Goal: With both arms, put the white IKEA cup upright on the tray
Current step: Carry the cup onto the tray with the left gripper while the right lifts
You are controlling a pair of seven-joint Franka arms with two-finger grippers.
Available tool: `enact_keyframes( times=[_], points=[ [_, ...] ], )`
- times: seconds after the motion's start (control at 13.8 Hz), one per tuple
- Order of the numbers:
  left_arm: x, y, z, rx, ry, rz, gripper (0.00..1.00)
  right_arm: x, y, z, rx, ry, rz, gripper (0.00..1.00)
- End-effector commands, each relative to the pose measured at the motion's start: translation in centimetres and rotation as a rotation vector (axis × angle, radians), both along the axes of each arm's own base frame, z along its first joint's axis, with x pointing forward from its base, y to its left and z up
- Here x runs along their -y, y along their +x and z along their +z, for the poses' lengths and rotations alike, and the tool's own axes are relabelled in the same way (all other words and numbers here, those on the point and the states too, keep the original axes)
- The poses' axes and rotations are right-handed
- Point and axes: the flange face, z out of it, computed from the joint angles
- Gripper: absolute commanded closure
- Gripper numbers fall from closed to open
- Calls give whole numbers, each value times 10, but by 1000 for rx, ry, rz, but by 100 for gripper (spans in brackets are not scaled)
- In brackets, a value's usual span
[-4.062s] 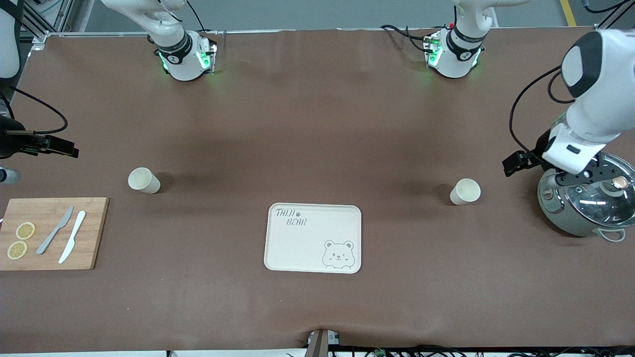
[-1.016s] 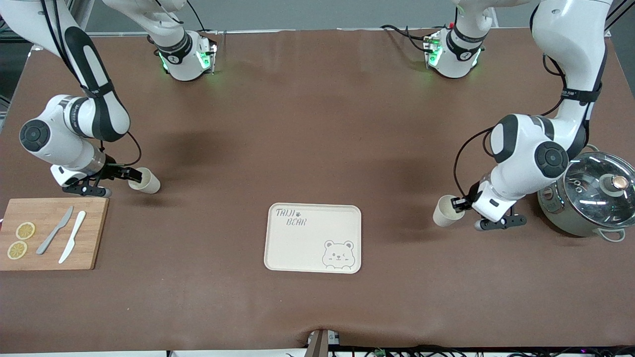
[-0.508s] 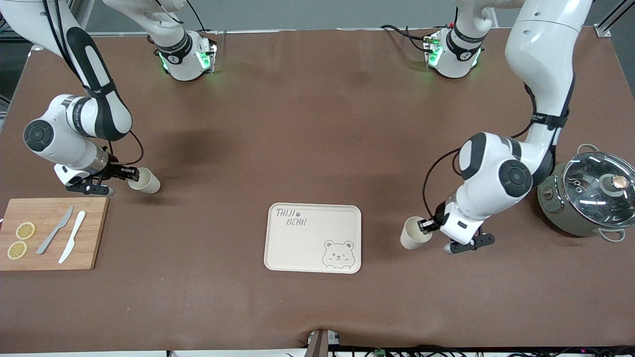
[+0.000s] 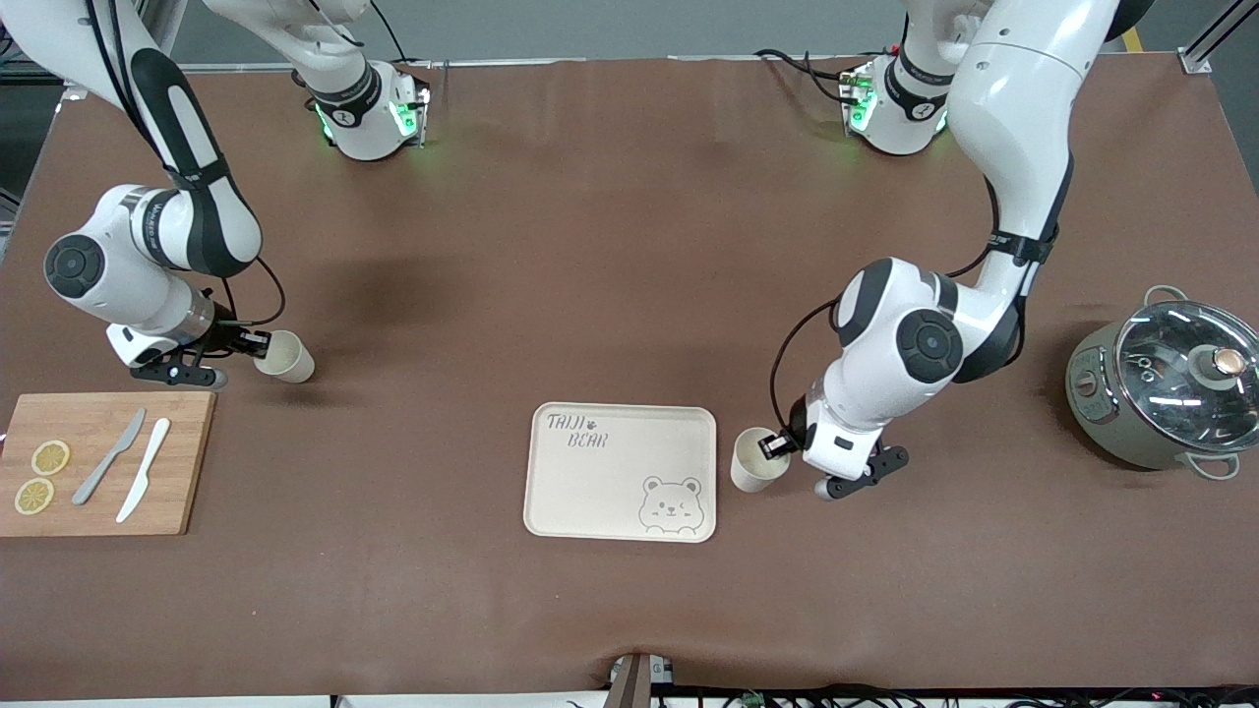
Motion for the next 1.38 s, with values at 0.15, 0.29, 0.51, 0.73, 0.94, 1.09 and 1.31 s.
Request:
enact_keyframes(
  times=[0.15, 0.29, 0.51, 0.73, 0.94, 1.09, 1.31],
  points=[
    [39, -3, -15, -41, 3, 58, 100, 2, -3, 19, -48, 95, -59, 100],
    [66, 0, -26, -44, -11, 81, 100, -1, 6, 36, -114, 217, -67, 100],
    [85, -10, -42, -53, 9, 57, 100, -2, 15, 55, -138, 261, -53, 100],
    [93, -18, -74, -68, 53, 24, 100, -3, 25, 78, -138, 271, -42, 100],
    [93, -20, -81, -74, 63, 21, 100, -7, 47, 125, -160, 283, -27, 100],
    [95, -20, -79, -71, 62, 19, 53, -13, 56, 144, -163, 268, -76, 100],
    [85, -11, -58, -24, 78, -17, 0, -37, 72, 168, -128, 249, -101, 100]
  ],
)
